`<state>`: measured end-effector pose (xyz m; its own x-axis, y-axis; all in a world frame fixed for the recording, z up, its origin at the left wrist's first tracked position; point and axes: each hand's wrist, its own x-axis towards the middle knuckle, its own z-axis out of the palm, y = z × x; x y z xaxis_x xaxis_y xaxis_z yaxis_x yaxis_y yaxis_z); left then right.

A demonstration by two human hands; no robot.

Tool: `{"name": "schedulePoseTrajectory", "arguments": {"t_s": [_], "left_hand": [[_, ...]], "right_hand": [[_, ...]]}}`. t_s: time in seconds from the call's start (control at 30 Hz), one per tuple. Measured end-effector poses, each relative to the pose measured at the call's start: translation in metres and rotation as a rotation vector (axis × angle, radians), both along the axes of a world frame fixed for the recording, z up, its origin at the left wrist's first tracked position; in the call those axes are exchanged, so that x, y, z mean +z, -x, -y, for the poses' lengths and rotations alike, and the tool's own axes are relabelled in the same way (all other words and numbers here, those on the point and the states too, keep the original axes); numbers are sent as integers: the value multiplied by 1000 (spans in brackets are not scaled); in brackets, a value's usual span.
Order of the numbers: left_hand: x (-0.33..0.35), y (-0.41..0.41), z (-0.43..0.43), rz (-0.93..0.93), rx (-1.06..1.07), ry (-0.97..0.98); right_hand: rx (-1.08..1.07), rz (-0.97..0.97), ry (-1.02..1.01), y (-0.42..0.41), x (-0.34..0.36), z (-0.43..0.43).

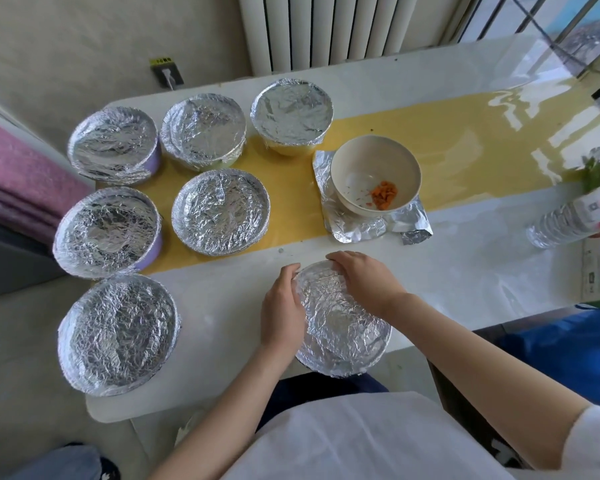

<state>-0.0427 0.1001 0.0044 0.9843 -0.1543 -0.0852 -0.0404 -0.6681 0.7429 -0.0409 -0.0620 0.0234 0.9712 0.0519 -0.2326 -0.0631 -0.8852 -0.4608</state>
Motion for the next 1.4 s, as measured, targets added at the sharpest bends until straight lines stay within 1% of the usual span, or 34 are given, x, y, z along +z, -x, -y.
{"name": "schedulePoseTrajectory", "arguments": {"t_s": [0.1,0.17,0.33,0.53,0.63,0.77,0.9,1.07,1.23,1.33,1.4], "left_hand": [[2,1,5,-3,-45,-6],[2,-2,9,11,-54,-8],[0,-11,15,-1,-29,-21],[-3,-9,20,67,13,-96],[-4,-7,22,80,38,-113],[-5,-6,24,79,50,-125],[-3,-4,25,75,69,-109],[-2,-7,25,68,112,-73],[-2,-2,26,76,137,-75],[-3,-2,29,73,136,-89],[-3,-3,30,84,130,-108]], "right_hand": [[-8,-47,-18,-6,0,3],[28,-79,3,-9,-2,6],[142,-130,77,-17,1,13],[238,-163,167,-30,10,11],[285,-116,132,-29,6,10],[291,-54,97,-27,-1,11],[331,-62,149,-28,-1,11],[410,-41,117,-31,-3,4],[470,-32,151,-38,0,3],[466,-35,146,-39,-2,4],[424,-61,96,-40,-4,5]]}}
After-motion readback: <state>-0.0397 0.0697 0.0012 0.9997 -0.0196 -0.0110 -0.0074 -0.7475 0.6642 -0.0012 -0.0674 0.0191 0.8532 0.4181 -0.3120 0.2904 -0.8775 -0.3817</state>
